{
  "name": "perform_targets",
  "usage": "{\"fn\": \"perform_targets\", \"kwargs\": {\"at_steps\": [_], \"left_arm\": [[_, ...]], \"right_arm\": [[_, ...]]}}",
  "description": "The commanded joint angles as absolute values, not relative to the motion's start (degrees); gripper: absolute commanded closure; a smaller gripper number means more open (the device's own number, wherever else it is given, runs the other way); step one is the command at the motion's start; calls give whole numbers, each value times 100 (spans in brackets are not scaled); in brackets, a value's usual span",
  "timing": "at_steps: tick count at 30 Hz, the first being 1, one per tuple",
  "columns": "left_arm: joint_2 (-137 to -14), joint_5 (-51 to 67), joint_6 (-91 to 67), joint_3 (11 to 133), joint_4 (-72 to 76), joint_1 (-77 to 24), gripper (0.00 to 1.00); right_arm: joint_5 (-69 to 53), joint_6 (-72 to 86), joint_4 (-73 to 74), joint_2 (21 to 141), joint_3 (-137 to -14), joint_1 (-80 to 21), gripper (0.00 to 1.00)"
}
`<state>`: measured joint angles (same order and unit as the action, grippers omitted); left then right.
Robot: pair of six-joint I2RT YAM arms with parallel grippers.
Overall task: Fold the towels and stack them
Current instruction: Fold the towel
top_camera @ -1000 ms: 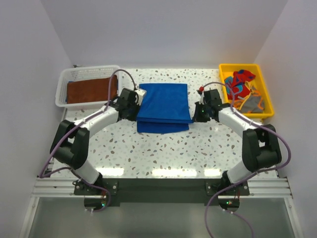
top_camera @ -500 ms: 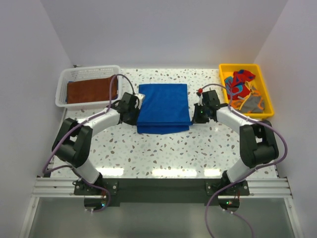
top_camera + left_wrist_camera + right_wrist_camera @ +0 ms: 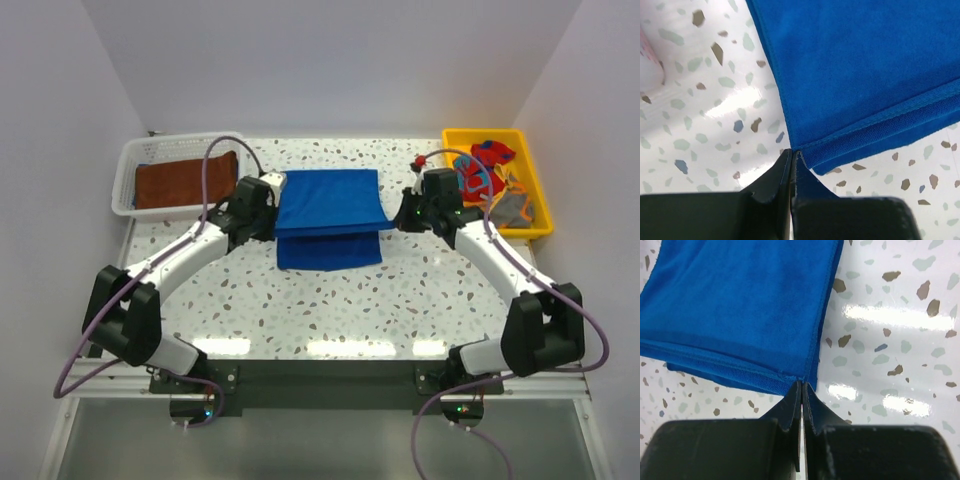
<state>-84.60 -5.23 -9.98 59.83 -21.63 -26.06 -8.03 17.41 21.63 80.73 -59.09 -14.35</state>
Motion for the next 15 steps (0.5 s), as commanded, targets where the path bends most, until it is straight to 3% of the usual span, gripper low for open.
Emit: {"fn": "perform_targets", "kwargs": {"at_steps": [1,15], "left_arm": [[-8420,-818,-1169,5521,-2347,-2654,100],[-9097,-773,-1617,4940,-1793,-2812,100]], "right_arm": [[-387,1846,2250,8006,-5564,-1336,100],[-536,1925,1705,9000,-5036,-1353,100]]}}
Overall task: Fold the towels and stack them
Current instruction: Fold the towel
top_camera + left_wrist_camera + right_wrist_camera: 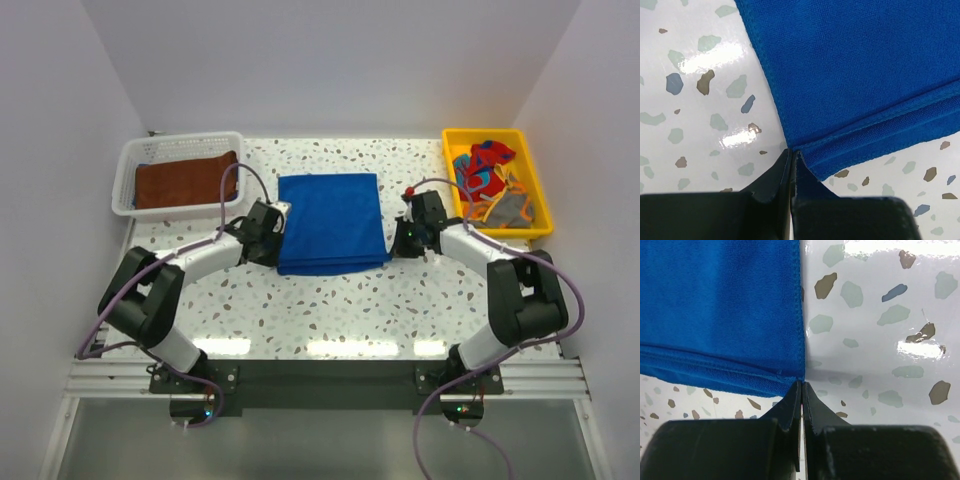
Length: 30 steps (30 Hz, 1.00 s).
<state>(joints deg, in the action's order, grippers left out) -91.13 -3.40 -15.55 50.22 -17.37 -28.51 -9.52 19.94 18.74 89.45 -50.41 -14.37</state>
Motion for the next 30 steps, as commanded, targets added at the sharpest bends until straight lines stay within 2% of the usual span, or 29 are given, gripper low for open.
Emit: {"fn": "perform_targets", "kwargs": {"at_steps": [1,3,6,7,9,10,13,15,18,21,25,30], "left_arm": [[-9097,-765,-1626,4922,-1793,-2830,100],[-9062,-765,-1696,4904,-1854,-2839,100],[-8992,-843,-1775,4922,-1977,-2891,82],[-8956,-879,-1784,4913,-1995,-2892,79],[-8851,-975,-1828,4922,-2091,-2944,71],[-8816,-1010,-1846,4922,-2109,-2953,68],[-8588,-1055,-1951,4975,-2258,-3023,58],[-8325,-1072,-2039,5018,-2337,-3085,51],[-7930,-1195,-2136,5045,-2408,-3190,34],[-7613,-1195,-2206,5062,-2417,-3234,25],[-7287,-1283,-2241,4975,-2365,-3234,21],[-6962,-1573,-2268,4703,-2224,-3226,15]], "right_arm": [[-545,1942,1688,9061,-5027,-1336,100],[-554,1951,1670,9097,-4984,-1345,100],[-589,1951,1652,9088,-4966,-1345,87],[-606,1942,1652,9062,-4966,-1345,80],[-642,1925,1679,8983,-4983,-1345,74],[-650,1916,1731,8956,-5001,-1345,68],[-703,1872,1889,8746,-5080,-1380,60],[-721,1820,1960,8527,-5167,-1441,59],[-756,1644,2056,8403,-5439,-1652,59],[-538,1381,2144,8586,-5869,-2047,58],[-430,1011,2154,9208,-6441,-2627,57],[-317,809,2092,9974,-7117,-2865,56]]}}
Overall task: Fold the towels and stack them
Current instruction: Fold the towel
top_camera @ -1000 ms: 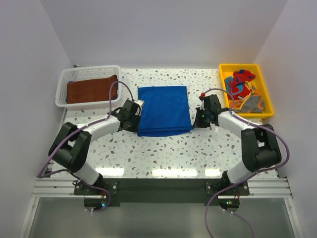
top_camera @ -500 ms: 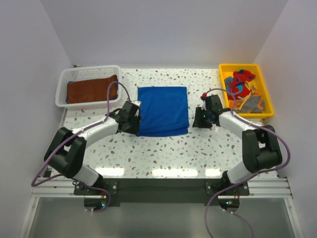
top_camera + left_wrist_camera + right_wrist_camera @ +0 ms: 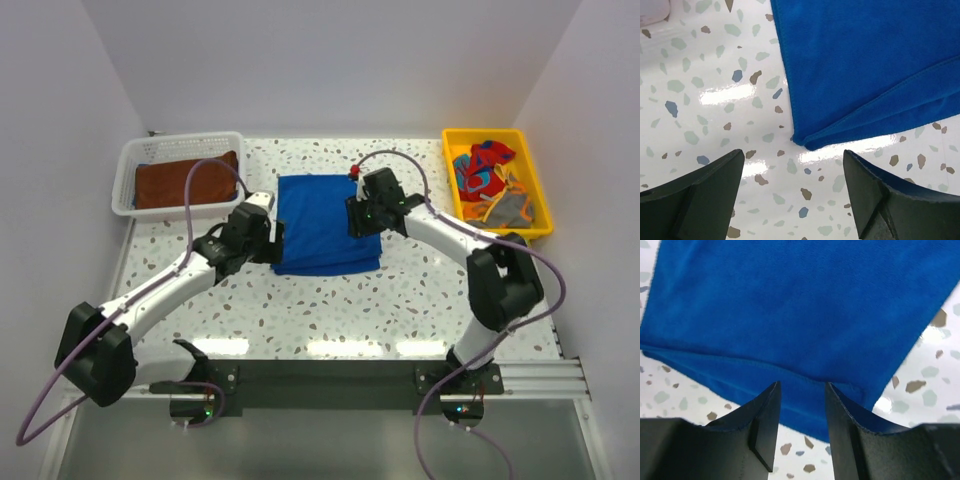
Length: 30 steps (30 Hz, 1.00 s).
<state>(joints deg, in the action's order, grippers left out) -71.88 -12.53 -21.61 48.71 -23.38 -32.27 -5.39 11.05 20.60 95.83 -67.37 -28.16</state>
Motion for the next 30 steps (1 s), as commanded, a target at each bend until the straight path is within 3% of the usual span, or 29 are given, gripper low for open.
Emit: {"fn": "perform_targets", "kwargs": {"at_steps": [1,12,24,30], "left_arm": [[-6926,-1608,-2250,4659,-2215,-3234,14],[-5854,-2100,-2092,3956,-1969,-3234,5],[-6012,-1978,-2153,3990,-1907,-3234,6],[-5994,-1969,-2153,3973,-1934,-3234,5]], "right_arm": [[-299,782,2153,10097,-7232,-2926,56],[-158,694,2653,11057,-7858,-3269,57],[-229,773,3094,10494,-7225,-3437,75],[-220,914,3173,10082,-6873,-3498,75]]}}
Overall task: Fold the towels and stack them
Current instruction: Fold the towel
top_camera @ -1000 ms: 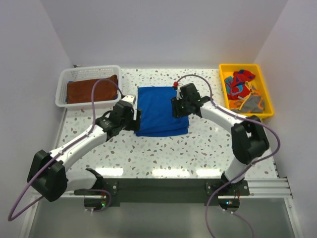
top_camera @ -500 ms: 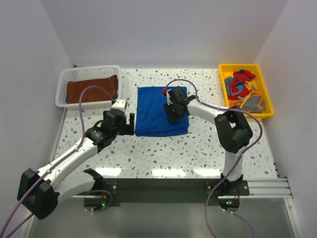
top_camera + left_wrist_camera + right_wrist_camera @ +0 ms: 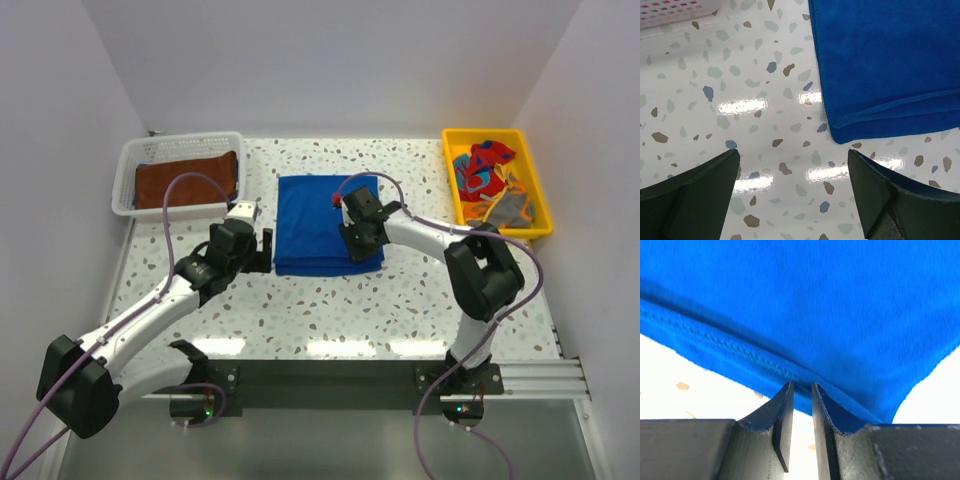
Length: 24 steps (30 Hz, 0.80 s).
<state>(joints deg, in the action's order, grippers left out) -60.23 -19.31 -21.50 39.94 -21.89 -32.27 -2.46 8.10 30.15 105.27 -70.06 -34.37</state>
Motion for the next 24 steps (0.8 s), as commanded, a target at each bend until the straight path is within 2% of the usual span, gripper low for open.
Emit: {"fn": "perform_targets", "kwargs": {"at_steps": [1,14,17,21,24], "left_arm": [[-5994,-1969,-2162,3973,-1934,-3226,5],[-6029,-1565,-2750,3789,-1960,-3234,5],[-6073,-1468,-3127,3648,-1890,-3226,5],[-6292,-1319,-3462,3551,-1723,-3226,6],[-6521,-1379,-3700,3516,-1574,-3234,9]], "right_arm": [[-211,958,3173,10011,-6821,-3515,75],[-483,1845,2233,8992,-4801,-3797,71],[-248,2055,2188,8562,-4597,-3797,66],[393,2364,2311,8052,-4728,-3675,53],[518,2697,2355,7735,-4808,-3351,51]]}}
